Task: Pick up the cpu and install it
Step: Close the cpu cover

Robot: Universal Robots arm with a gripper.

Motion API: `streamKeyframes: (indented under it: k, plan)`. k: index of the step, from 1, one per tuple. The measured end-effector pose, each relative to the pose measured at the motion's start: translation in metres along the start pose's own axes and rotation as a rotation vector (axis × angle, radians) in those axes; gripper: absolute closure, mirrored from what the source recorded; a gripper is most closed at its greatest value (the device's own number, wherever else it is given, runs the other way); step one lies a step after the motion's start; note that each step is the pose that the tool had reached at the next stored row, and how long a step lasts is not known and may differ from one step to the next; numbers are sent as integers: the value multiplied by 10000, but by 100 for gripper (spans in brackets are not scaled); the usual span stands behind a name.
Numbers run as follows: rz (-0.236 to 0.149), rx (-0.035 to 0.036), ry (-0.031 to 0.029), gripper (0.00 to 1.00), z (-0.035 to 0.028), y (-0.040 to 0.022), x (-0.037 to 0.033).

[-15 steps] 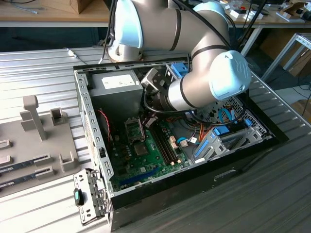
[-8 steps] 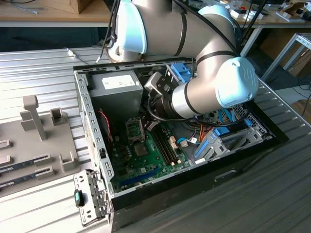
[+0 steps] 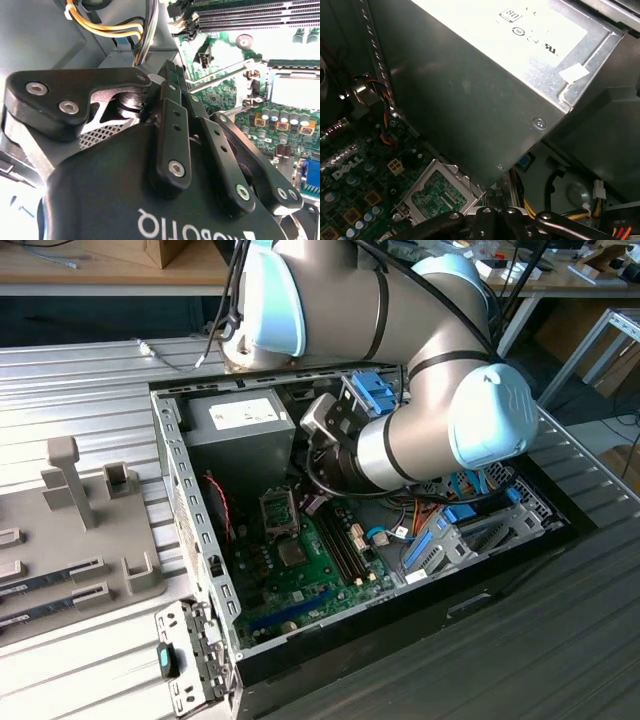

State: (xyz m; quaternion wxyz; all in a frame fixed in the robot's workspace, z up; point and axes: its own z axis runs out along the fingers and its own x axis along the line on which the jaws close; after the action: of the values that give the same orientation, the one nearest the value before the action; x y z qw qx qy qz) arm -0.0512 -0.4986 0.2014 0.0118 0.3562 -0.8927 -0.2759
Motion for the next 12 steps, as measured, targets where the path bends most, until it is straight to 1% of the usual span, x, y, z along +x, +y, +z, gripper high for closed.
streamKeyframes:
  k: [4,9,12]
  plan:
    - [-1,-3,-3,89,-34,21,-8]
    - [0,-1,0,89,-55,32,-10]
    - [-1,-3,-3,89,-94,54,-19]
